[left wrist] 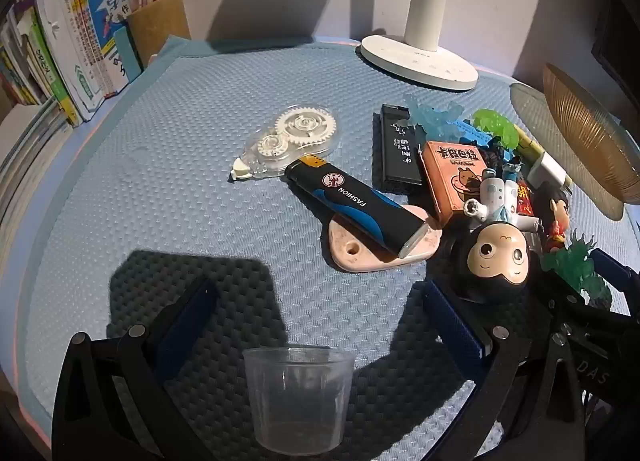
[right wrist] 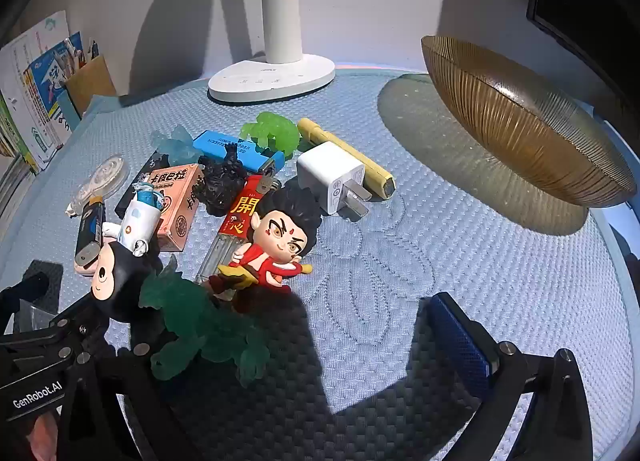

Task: Organize rigid objects
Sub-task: 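Move left tool toward the clear plastic cup while right tool approaches the green translucent figure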

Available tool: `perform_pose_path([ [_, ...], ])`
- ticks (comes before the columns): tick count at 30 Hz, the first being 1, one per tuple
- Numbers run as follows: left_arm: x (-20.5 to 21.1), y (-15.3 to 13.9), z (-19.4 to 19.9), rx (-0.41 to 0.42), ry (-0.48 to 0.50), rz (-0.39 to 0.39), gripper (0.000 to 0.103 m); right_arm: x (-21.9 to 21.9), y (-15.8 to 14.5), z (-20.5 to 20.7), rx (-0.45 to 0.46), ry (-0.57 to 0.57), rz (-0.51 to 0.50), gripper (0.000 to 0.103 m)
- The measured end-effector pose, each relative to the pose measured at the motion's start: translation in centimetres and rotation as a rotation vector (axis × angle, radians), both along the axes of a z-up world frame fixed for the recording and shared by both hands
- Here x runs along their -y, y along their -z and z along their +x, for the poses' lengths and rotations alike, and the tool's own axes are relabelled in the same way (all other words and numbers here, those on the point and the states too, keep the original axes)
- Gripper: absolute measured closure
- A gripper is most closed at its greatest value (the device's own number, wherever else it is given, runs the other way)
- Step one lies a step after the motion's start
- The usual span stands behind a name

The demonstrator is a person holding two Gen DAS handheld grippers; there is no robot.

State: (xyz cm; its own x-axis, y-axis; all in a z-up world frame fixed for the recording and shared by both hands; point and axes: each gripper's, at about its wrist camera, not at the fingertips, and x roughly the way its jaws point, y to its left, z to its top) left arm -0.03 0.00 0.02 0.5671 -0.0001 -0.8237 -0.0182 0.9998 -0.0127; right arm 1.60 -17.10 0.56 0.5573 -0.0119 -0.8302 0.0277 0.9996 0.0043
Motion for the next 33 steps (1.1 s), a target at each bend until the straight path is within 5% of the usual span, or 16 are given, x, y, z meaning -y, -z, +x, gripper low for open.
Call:
perform_pose_path([
  [5, -0.1, 0.0, -0.2, -0.009, 0.008, 0.001, 0.000, 0.1, -0.1, 0.2, -0.019, -0.006, -0.010, 0.000],
  [8, -0.2, -0.5, -1.7, -0.003, 0.045, -0.009, 0.001, 0.0, -0.4, -0.4, -0.113, -0.058, 0.008, 0.000],
  [13, -2.0, -3.3, -4.6, 0.140, 0.081, -0.099, 0.001, 0.7, -1.0, -4.0, -0.148, -0.079, 0.016, 0.000],
  [22, -5.2, -6.5, -10.8, 0.234, 0.098, -0.282, 0.001, 0.7, -8.1, -11.9, 0.151, -0.008, 0.004, 0.000],
  [33, -2.3, -5.6, -16.9, 0.260, 0.092, -0.168, 0.001, 0.6, -8.3, -16.9, 0.209, 0.031, 0.032, 0.000],
])
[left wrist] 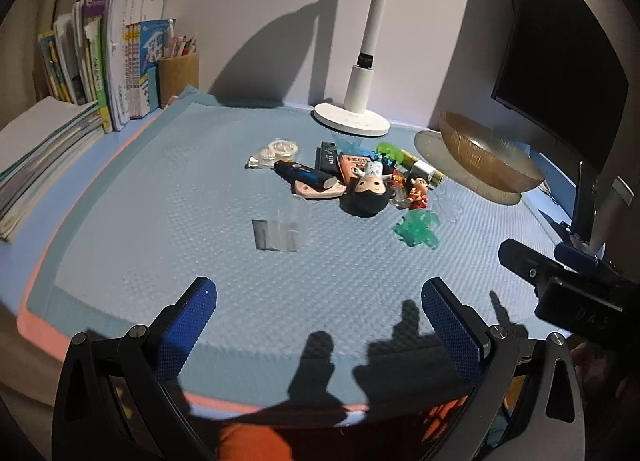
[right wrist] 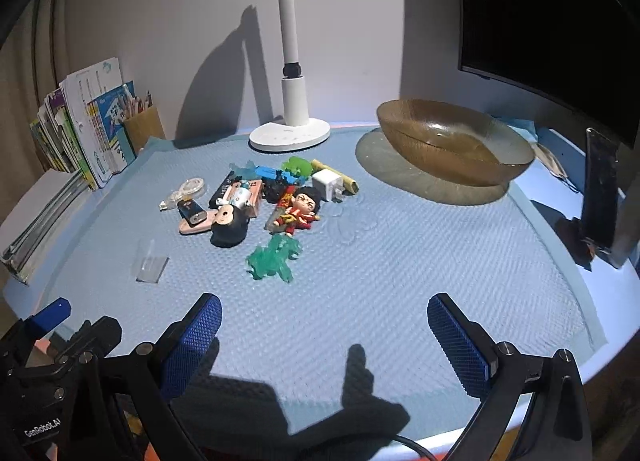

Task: Organize rigid objects
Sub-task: 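Move left tool toward the clear plastic cup while right tool approaches the green translucent figure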

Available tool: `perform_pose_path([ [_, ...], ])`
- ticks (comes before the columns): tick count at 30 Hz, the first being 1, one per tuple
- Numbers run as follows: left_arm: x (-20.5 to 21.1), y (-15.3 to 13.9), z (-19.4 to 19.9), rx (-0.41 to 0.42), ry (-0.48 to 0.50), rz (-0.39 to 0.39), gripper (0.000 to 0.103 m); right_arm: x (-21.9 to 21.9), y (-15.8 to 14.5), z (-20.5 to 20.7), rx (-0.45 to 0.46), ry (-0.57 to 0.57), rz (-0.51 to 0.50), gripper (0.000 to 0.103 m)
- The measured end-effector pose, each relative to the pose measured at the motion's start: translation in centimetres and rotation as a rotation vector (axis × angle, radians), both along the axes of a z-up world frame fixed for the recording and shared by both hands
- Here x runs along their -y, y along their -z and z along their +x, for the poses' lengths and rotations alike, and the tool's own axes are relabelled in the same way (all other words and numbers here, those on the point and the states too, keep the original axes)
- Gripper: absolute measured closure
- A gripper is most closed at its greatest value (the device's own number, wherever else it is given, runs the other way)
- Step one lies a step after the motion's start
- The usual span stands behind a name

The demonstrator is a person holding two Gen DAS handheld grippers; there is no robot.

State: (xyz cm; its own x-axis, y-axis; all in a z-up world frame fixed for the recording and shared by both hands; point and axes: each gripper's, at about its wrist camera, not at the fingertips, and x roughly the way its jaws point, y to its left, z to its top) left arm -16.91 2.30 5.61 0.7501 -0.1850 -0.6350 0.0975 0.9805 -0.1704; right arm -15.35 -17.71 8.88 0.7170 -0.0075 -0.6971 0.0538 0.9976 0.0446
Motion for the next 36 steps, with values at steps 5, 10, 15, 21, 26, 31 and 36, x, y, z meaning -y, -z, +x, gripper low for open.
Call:
perform_pose_path([
  [5, 0.7, -1.6, -1.3, 0.019, -0.055, 0.034, 0.001, 1.0, -1.7, -1.2, 0.046, 0.020, 0.022, 0.000],
  [10, 1.0, -2.1, -1.8, 0.025, -0.060, 0.035, 0.001, 1.6, -1.6, -1.4, 0.027, 0.041, 0.039, 0.000],
  [15, 1.5, -1.0, -1.4, -0.004, -0.058, 0.056, 0.001, 1.4, -1.0, -1.3, 0.003, 0.040, 0.032, 0.000],
  [21, 1.9, -0.6, -1.5, -0.008, -0.064, 0.080, 0.001, 0.5, -1.0, -1.2, 0.001, 0.022, 0.010, 0.000],
  [26, 2.0, -0.2, -1.3, -0.023, -0.062, 0.081, 0.001, 0.0, -0.3, -0.7, -0.021, 0.010, 0.003, 0.000],
  [31, 2.2, 0.1, -0.9, -0.031, -0.057, 0.090, 0.001, 0.1, 0.0, -0.3, -0.035, 0.014, 0.003, 0.000],
  [36, 2.2, 0.4, -0.4, -0.043, -0.050, 0.090, 0.001, 0.3, 0.4, 0.2, -0.049, 0.015, 0.020, 0.000],
])
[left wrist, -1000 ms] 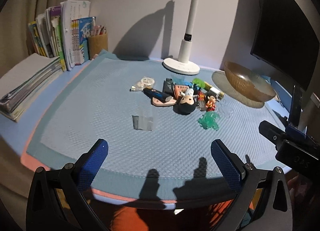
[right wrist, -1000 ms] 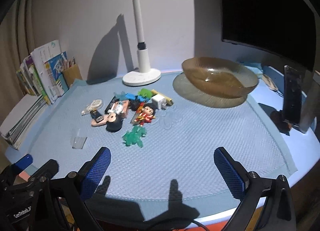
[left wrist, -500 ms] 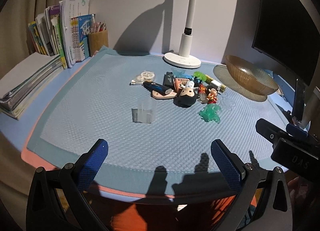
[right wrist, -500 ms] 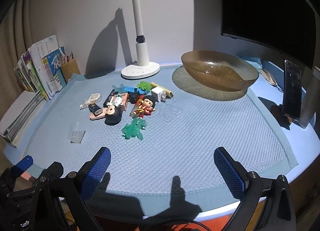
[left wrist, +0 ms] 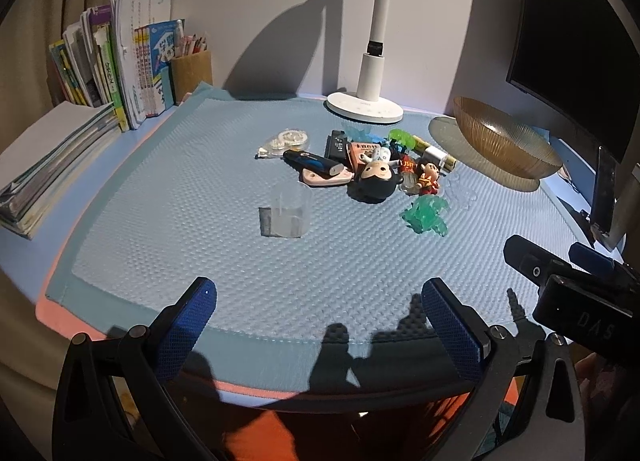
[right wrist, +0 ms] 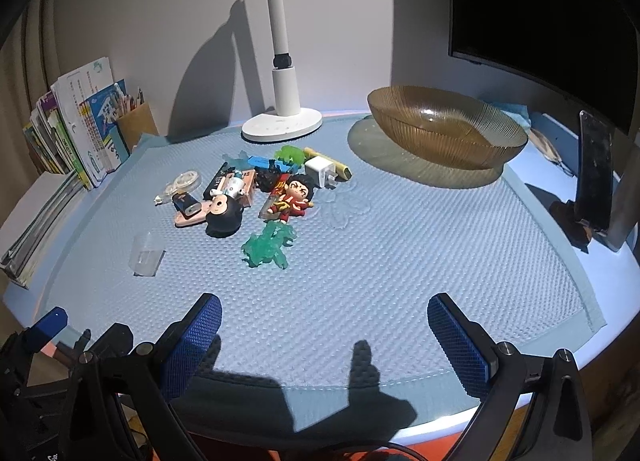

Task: Organize rigid objects
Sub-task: 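Move left tool toward the clear plastic cup while right tool approaches the green translucent figure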

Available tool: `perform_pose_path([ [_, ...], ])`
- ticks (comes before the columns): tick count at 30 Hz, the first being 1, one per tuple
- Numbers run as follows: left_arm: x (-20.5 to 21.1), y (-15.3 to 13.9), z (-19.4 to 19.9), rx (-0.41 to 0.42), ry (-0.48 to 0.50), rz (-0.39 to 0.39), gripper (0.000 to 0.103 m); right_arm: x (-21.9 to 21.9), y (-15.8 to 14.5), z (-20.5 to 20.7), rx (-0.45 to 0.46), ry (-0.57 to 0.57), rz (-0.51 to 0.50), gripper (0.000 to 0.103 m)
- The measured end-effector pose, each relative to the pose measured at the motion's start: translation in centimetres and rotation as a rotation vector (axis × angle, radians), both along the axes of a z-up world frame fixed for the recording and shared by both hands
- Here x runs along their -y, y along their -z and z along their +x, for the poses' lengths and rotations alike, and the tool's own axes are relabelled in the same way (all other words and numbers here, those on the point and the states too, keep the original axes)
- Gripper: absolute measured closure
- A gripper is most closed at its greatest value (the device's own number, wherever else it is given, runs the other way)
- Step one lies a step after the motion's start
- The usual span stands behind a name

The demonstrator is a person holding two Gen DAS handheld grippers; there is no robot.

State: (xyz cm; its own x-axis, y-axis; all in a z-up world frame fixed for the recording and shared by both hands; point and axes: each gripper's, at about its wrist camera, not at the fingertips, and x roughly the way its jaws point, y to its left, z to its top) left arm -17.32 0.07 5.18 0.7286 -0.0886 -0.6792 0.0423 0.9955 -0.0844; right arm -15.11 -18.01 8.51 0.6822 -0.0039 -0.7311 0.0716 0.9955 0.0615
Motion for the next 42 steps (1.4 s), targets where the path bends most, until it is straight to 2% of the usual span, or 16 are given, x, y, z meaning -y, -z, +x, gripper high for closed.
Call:
perform_pose_path([
  [32, -0.8, 1.0, 0.7, -0.036, -0.011, -0.020, 0.001, -0.5, 1.0, 0.6, -0.043, -0.008, 0.006, 0.000],
  [42, -0.1, 1.1, 0.6, -0.030, 0.006, -0.001, 0.001, -0.5, 1.1, 0.7, -0.050, -0.012, 0.007, 0.000],
])
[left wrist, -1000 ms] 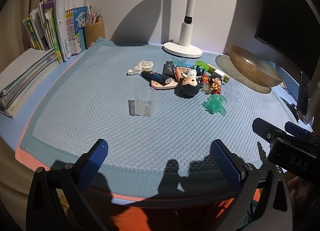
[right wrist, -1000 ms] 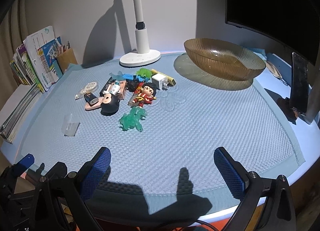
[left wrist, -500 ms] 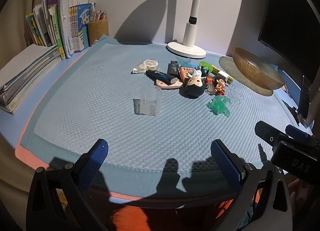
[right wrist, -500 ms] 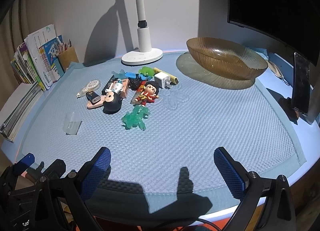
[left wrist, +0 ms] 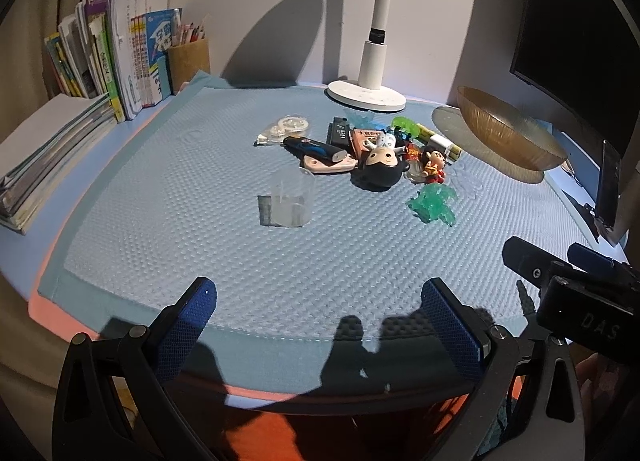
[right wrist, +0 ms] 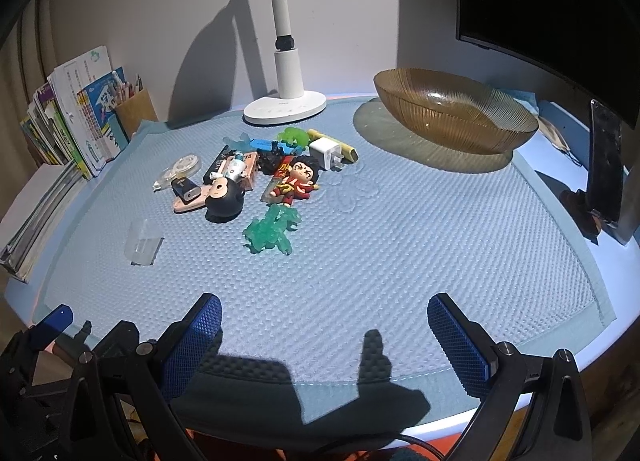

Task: Organize rigid objects
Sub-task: 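Move left tool toward the clear plastic cup while right tool approaches the green translucent figure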

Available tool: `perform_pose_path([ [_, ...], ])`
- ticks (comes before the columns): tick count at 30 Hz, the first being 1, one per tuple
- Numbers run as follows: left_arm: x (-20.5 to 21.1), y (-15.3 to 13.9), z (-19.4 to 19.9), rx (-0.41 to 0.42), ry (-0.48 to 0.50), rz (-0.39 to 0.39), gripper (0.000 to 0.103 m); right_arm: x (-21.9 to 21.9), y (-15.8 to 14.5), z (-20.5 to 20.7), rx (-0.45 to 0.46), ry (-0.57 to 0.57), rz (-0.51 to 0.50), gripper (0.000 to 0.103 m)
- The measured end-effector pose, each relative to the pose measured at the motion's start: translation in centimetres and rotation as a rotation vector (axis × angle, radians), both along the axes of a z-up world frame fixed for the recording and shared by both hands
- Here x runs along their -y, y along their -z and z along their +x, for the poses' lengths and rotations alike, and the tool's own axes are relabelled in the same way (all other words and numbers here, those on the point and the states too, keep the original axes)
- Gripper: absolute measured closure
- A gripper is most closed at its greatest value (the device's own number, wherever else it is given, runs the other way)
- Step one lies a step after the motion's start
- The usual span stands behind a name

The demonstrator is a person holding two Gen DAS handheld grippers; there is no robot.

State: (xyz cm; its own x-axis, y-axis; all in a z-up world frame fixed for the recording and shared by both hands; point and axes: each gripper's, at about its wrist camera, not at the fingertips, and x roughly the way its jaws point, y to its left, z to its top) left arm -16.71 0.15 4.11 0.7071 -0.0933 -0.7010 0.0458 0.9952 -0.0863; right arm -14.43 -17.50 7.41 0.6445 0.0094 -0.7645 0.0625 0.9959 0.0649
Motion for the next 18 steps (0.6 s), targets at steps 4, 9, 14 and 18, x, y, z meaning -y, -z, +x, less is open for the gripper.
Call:
perform_pose_path([
  [4, -0.2, 0.2, 0.1, -0.008, -0.006, -0.006, 0.001, 0.0, 0.0, 0.0, 0.000, 0.001, -0.006, 0.000],
  [9, -0.6, 0.5, 0.3, -0.013, -0.016, -0.005, 0.001, -0.1, 0.3, 0.2, -0.006, -0.007, -0.001, 0.000],
  [14, -1.8, 0.4, 1.1, -0.010, -0.029, -0.009, 0.001, -0.2, 0.4, 1.0, -0.004, -0.004, -0.025, 0.000],
  [18, -3.6, 0.7, 2.5, -0.027, -0.038, -0.046, 0.001, -0.5, 0.8, 2.3, -0.014, -0.013, -0.031, 0.000],
])
